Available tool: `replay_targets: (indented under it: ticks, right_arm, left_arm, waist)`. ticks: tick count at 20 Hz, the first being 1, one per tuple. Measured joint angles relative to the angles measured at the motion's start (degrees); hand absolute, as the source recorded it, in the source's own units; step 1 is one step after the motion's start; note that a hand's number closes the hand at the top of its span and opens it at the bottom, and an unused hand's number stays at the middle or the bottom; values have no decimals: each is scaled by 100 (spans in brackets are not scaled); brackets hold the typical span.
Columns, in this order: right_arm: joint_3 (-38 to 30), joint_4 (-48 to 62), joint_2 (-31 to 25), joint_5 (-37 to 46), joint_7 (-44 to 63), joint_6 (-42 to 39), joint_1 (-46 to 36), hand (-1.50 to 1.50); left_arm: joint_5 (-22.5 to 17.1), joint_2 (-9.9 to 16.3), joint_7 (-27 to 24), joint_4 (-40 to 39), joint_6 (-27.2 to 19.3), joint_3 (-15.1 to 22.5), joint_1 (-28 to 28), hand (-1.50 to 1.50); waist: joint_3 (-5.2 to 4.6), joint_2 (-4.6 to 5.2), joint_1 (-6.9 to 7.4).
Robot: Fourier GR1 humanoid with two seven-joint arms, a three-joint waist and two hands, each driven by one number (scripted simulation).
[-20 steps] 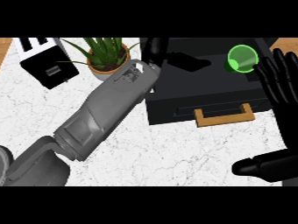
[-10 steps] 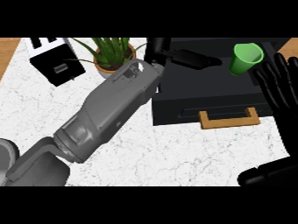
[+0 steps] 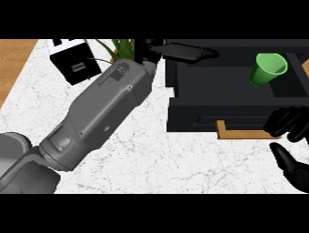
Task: Pick up the cup, place it into the drawer and close the drawer
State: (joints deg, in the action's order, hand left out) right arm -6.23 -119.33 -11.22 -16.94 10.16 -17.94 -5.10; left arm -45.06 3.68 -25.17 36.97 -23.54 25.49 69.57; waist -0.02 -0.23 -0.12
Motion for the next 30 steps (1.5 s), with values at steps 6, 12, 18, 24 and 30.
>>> replay_targets:
  ticks: [6, 12, 18, 24, 30]
  right_arm:
    - [33, -63, -354, 513, -169, -386, 318, 150]
    - [229, 8, -466, 1195, -162, -429, 345, 150]
    - [589, 404, -398, 2079, -345, -309, 226, 150]
    - [1124, 808, -853, 3550, -997, -309, 76, 150]
    - [1799, 1846, -741, 4964, -1583, 300, -173, 150]
  left_arm:
    - [-60, 619, 283, 1186, -87, -93, -1011, -150]
    - [-81, 1357, 524, 2655, -89, -147, -2358, -150]
    - [-207, 2120, 786, 3911, 201, -438, -3571, -150]
    - [-392, 2555, 719, 4313, 729, -778, -4355, -150]
    - [-383, 2790, 534, 4651, 1191, -1056, -5184, -150]
  waist:
    - [-1, -40, 153]
    - [0, -34, 195]
    - [2, -9, 167]
    - [0, 13, 178]
    - [2, 24, 146]
